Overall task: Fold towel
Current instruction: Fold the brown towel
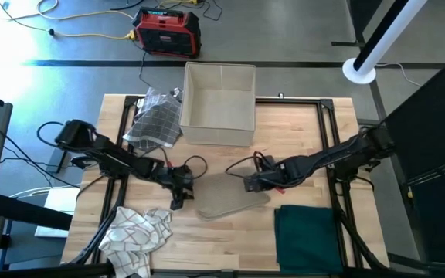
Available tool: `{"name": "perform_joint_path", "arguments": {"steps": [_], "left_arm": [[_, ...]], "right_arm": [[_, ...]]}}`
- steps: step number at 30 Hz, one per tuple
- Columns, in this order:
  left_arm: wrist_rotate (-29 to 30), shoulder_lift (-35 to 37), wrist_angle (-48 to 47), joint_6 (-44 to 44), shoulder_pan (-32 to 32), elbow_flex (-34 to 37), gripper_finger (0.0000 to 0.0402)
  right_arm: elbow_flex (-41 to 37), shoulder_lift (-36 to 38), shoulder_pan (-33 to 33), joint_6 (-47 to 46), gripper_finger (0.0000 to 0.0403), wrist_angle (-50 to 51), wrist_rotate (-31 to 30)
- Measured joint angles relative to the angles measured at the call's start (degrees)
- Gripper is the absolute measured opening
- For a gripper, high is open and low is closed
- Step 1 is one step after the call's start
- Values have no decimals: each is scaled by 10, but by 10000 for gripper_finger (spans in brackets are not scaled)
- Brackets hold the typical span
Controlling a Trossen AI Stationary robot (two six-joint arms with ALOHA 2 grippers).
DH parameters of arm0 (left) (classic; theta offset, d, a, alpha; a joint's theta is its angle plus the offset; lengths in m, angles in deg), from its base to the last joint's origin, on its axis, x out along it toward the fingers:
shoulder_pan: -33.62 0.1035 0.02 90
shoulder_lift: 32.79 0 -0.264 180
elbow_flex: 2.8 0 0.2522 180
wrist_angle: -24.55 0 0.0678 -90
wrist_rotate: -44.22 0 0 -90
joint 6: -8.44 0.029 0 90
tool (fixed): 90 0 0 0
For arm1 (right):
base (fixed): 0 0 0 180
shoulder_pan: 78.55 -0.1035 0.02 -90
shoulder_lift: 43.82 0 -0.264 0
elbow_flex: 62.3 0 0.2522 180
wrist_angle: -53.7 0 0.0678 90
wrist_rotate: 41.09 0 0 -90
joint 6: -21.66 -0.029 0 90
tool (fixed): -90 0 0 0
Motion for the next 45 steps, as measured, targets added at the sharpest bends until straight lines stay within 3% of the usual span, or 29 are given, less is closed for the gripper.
{"name": "perform_joint_path", "arguments": {"steps": [6,19,27,31,38,41,45], "left_arm": [[-11,-44,13,8,22,-32,158],[-18,-50,3,24,61,-45,158],[-28,-50,0,10,65,-45,158],[-36,-50,0,4,65,-45,158],[-41,-45,-15,4,67,-45,158],[-42,-17,-69,3,71,-44,158],[-30,51,-180,0,75,-42,158]], "right_arm": [[0,-53,4,18,2,-169,24],[0,-155,35,64,1,-463,100],[1,-190,51,63,2,-521,111],[1,-190,52,81,36,-531,94],[1,-190,53,74,142,-543,98],[1,-186,53,80,171,-541,101],[1,-158,56,115,181,-503,102]]}}
